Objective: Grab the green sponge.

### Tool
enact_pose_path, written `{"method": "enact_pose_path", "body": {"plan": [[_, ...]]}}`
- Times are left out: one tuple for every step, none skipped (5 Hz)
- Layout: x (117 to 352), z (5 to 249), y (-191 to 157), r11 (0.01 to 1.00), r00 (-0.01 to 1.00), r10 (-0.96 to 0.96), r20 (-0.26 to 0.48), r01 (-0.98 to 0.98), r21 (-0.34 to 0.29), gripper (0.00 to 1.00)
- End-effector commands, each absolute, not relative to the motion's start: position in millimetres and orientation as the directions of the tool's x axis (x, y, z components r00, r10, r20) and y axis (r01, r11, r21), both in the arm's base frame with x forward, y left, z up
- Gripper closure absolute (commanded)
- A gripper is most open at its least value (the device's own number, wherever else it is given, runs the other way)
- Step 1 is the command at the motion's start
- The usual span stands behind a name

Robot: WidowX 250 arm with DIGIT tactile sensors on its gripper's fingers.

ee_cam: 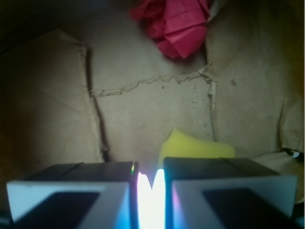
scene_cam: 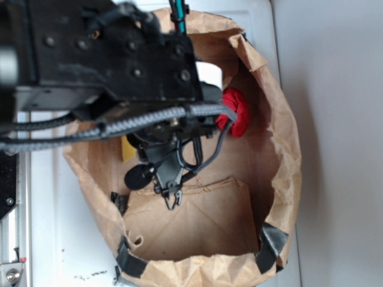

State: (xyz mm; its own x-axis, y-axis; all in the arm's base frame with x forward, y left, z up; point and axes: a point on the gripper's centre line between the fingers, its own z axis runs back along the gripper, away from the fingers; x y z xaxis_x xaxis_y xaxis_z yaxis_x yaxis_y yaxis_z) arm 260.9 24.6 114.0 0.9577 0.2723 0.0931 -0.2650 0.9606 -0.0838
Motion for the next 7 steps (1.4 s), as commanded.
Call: {"method": "enact_pose_path", "body": {"plan": [[274.4,152.3,30.4,0.960,0.947,0.265,0.180,-0.242,-0.140,1.00],[277.7,153.8,31.2,0.959,0.949,0.267,0.170,-0.244,-0.145,1.00],[279.8,150.1,32.0,0.961,0.948,0.267,0.173,-0.248,-0.126,1.00],[281.8,136.5,33.9,0.964,0.944,0.264,0.198,-0.253,-0.078,0.00],[280.5,112.3,39.3,0.969,0.943,0.245,0.226,-0.245,-0.029,0.00],[277.7,99.2,46.1,0.973,0.942,0.226,0.250,-0.232,-0.006,0.00],[276.9,92.0,51.0,0.973,0.946,0.219,0.240,-0.229,0.010,0.00]]}}
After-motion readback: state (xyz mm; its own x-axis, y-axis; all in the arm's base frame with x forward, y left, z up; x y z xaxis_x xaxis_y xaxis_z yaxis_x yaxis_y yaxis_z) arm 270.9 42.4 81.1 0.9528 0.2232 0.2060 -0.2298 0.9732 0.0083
